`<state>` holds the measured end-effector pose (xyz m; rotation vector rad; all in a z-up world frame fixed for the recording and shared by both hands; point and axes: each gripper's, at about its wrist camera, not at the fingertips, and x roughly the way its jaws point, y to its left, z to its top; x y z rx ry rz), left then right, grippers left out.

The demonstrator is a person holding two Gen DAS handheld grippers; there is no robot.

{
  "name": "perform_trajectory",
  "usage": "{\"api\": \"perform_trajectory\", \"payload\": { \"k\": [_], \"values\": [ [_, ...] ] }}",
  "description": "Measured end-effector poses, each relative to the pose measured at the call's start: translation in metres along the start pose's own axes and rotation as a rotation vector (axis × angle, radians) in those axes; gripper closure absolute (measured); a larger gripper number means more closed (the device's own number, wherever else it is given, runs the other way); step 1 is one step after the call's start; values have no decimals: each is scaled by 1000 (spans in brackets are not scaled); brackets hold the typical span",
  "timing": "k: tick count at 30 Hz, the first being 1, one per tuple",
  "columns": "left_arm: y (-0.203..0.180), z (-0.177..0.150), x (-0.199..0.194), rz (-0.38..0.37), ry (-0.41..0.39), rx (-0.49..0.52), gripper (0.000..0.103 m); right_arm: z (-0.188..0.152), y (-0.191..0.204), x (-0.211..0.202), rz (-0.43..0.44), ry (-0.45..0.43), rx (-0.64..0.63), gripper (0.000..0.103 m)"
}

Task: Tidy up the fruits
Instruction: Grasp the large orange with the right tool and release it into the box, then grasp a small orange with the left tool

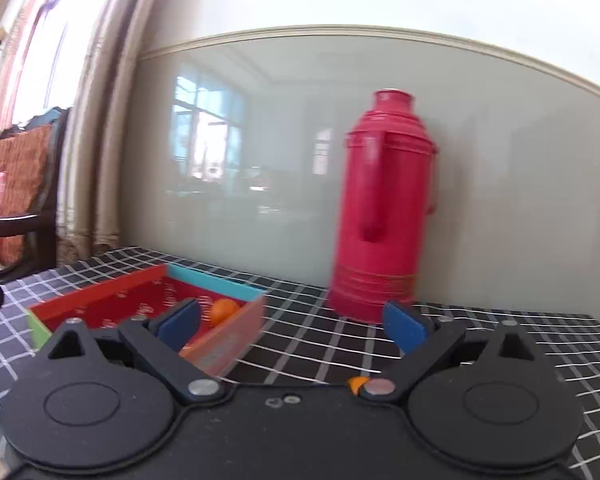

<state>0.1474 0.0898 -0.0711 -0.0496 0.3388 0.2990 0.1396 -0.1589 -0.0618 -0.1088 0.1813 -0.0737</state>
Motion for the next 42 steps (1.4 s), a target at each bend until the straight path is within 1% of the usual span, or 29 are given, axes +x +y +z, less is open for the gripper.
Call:
{"api": "perform_trajectory", "payload": {
  "k": [2, 4, 10, 12, 14, 18, 20, 24, 25, 26, 28, 31, 35, 39, 42],
  "values": [
    [-15, 1, -5, -35, -13, 20, 15, -1, -15, -3, -63, -2, 7, 6],
    [-30, 1, -10, -82, -29, 42, 15, -2, -32, -7, -115, 0, 23, 6],
    [-83, -4, -28, -251, -67, 121, 14, -8, -89, -18, -247, 27, 134, 6],
    [-102, -8, -32, -318, -63, 142, 15, -11, -108, -22, -281, 37, 177, 6],
    [-121, -12, -35, -378, -51, 169, 15, -15, -123, -28, -342, 31, 197, 6],
    [-162, -25, -41, -463, -16, 241, 15, -22, -143, -38, -498, 13, 194, 6],
    [-181, -31, -43, -500, 7, 267, 15, -26, -153, -43, -549, 18, 203, 6],
    [-211, -41, -44, -553, 41, 288, 15, -32, -169, -51, -555, 22, 252, 6],
    [-216, -41, -42, -556, 48, 286, 17, -34, -172, -52, -551, 24, 259, 6],
    [-221, -43, -41, -556, 57, 285, 25, -35, -174, -52, -548, 27, 264, 6],
    [-229, -46, -34, -562, 100, 282, 32, -38, -177, -55, -550, 26, 263, 6],
    [-238, -51, -23, -560, 160, 267, 39, -39, -180, -58, -557, 22, 256, 6],
    [-247, -55, -21, -570, 156, 279, 39, -40, -185, -60, -553, 25, 272, 6],
    [-258, -62, -24, -612, 180, 300, 39, -40, -185, -60, -549, 28, 279, 6],
    [-264, -67, -21, -609, 211, 301, 40, -39, -185, -61, -545, 28, 282, 6]
  ]
}}
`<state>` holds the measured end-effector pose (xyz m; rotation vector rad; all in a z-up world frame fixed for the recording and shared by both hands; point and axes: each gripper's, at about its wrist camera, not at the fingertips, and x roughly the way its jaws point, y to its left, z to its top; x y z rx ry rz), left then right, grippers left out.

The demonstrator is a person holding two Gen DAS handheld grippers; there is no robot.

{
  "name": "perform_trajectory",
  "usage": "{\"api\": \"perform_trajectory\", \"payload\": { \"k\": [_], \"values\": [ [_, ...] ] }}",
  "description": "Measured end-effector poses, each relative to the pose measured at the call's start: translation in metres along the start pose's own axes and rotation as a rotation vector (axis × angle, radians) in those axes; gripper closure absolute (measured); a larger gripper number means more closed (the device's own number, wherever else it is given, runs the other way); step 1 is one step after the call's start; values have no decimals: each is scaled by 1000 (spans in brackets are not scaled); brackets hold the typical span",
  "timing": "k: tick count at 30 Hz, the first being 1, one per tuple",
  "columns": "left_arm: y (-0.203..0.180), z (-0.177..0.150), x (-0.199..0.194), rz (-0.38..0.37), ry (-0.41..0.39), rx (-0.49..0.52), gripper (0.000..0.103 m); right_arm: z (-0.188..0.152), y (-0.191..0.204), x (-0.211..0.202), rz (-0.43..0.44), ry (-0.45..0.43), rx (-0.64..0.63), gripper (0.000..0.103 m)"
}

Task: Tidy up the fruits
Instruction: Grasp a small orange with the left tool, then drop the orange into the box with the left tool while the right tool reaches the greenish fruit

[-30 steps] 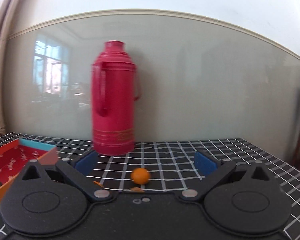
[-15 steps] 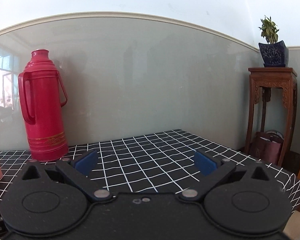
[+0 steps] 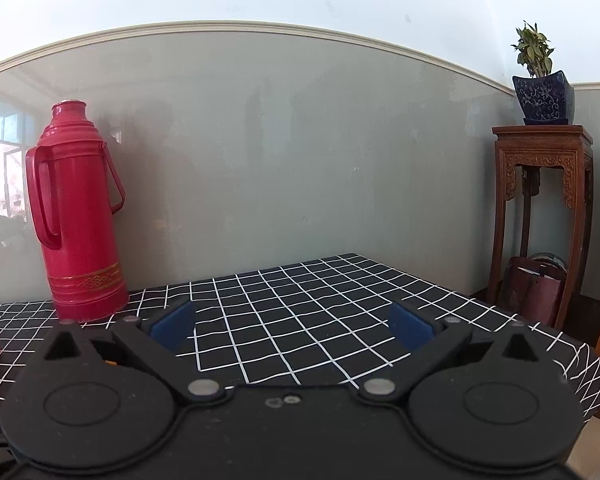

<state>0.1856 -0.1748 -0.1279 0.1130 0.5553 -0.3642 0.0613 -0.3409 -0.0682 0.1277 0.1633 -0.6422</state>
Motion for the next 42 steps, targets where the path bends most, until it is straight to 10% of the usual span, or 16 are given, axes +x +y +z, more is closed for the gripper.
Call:
{"api": "perform_trajectory", "payload": {
  "k": [5, 14, 26, 37, 42],
  "values": [
    [1, 1, 4, 3, 9, -22, 66, 0, 1, 0, -8, -7, -17, 6],
    [7, -1, -3, 67, -35, -5, 68, 1, 4, 1, -1, -8, -11, 6],
    [72, 22, -45, 368, -234, -45, 68, -2, 19, -1, 19, -1, -40, 6],
    [172, 25, -36, 632, -96, -253, 68, -11, 65, -2, 174, 61, -101, 6],
    [189, 20, -42, 637, -88, -316, 33, -17, 87, -1, 274, 114, -126, 6]
  ]
}}
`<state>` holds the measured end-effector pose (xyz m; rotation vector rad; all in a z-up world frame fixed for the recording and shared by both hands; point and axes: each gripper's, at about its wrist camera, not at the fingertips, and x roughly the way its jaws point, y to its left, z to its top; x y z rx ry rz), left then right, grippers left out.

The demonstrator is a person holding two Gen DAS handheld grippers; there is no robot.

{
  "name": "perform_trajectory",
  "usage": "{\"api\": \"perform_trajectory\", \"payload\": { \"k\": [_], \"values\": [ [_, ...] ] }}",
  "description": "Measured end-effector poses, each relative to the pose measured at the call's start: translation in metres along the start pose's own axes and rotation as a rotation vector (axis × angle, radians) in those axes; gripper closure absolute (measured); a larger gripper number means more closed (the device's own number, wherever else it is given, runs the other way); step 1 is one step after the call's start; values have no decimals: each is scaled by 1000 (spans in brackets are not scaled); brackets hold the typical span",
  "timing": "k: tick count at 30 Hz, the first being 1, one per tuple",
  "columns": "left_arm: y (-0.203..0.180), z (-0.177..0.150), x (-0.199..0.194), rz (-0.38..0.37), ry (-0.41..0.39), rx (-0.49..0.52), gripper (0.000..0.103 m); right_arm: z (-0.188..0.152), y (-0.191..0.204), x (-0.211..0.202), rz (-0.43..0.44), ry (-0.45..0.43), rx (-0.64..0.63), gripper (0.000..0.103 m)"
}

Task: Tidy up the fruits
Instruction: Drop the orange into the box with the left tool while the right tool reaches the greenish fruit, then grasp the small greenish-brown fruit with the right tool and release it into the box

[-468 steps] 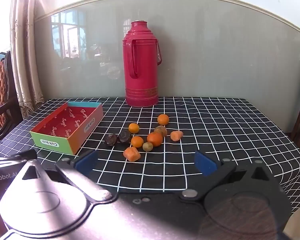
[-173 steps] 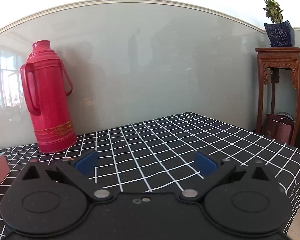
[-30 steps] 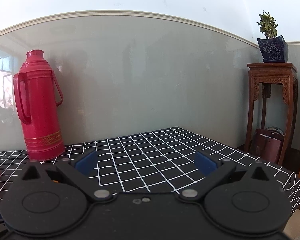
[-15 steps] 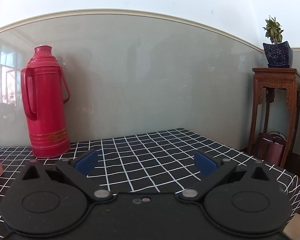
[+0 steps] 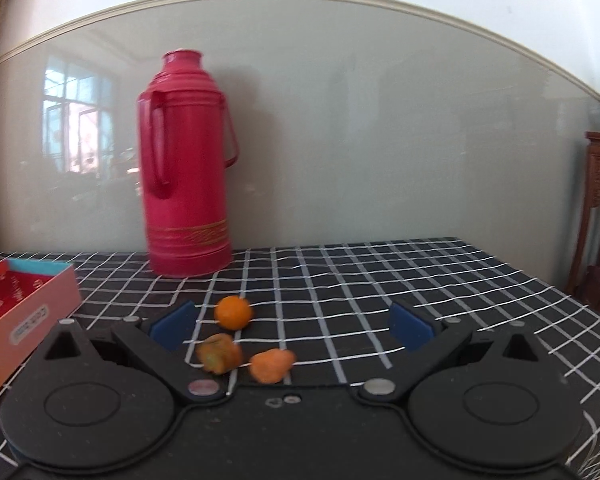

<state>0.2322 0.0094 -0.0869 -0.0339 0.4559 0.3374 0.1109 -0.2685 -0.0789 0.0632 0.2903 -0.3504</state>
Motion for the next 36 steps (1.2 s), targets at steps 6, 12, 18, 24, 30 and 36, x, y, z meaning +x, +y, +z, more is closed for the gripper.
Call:
{"api": "perform_trajectory", "payload": {
  "k": [6, 12, 18, 24, 30, 36],
  "values": [
    [14, 0, -24, -23, -104, 8, 11, -10, 26, 16, 111, 111, -29, 19],
    [37, 0, -38, 11, -154, 3, 0, -19, 45, 32, 161, 213, -25, 57],
    [65, 0, -38, 35, -141, -46, 0, -25, 50, 41, 131, 264, -26, 64],
    [92, 2, -34, 73, -127, -111, 0, -32, 49, 53, 122, 302, 0, 84],
    [115, -1, -31, 113, -115, -145, 0, -26, 62, 43, 177, 242, -17, 84],
    [137, -4, -25, 139, -82, -190, 0, -12, 95, 26, 300, 156, -32, 84]
  ]
}}
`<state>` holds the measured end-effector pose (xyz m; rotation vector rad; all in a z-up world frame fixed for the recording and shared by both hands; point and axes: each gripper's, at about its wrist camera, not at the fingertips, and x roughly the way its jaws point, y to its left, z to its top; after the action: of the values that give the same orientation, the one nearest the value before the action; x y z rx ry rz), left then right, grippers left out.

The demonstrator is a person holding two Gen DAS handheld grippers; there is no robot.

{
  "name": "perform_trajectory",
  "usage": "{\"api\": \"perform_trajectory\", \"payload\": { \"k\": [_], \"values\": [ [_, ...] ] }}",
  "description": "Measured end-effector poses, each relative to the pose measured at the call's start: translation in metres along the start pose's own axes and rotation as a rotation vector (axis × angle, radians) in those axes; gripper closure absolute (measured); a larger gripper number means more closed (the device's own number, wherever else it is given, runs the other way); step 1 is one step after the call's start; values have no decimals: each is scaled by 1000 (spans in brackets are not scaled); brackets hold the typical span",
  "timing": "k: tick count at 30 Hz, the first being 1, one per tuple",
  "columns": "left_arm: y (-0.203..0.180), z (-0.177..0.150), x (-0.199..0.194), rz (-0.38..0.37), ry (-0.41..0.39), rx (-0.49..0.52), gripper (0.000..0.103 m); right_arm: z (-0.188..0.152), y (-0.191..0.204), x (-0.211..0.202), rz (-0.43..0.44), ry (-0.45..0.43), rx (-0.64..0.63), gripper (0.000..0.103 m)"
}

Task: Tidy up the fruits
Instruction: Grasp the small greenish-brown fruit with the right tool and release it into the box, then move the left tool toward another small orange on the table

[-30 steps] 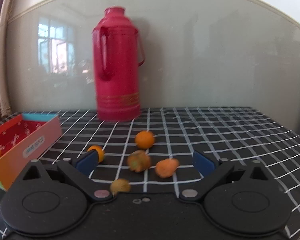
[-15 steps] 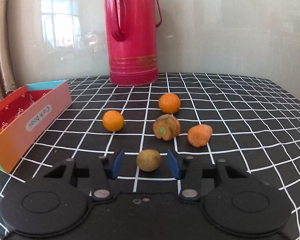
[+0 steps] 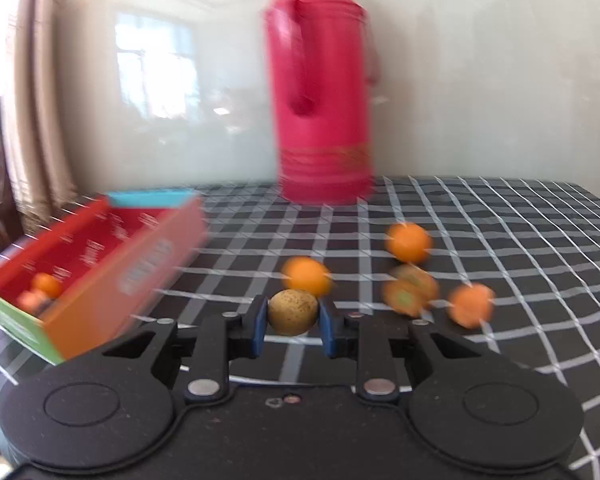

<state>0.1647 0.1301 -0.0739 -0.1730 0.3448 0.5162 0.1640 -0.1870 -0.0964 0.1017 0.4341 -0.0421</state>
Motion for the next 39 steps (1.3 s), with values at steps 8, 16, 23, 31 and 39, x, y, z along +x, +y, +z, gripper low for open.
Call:
{"api": "perform_trajectory", "payload": {
  "k": [8, 16, 23, 31, 39],
  "values": [
    [26, -4, 4, 42, 8, -7, 0, 14, 59, 0, 185, -62, -67, 84],
    [53, -2, 7, 80, 7, -23, 0, 15, 100, 9, 248, -73, -158, 84],
    [53, -2, 7, 77, 1, -7, 0, 10, 117, 18, 231, -72, -197, 58],
    [30, -2, -1, 21, -10, 31, 0, 18, 82, -5, 159, -149, -115, 30],
    [-21, -6, -27, -121, -63, 105, 0, 21, 25, -17, -71, -171, -52, 13]
  ]
}}
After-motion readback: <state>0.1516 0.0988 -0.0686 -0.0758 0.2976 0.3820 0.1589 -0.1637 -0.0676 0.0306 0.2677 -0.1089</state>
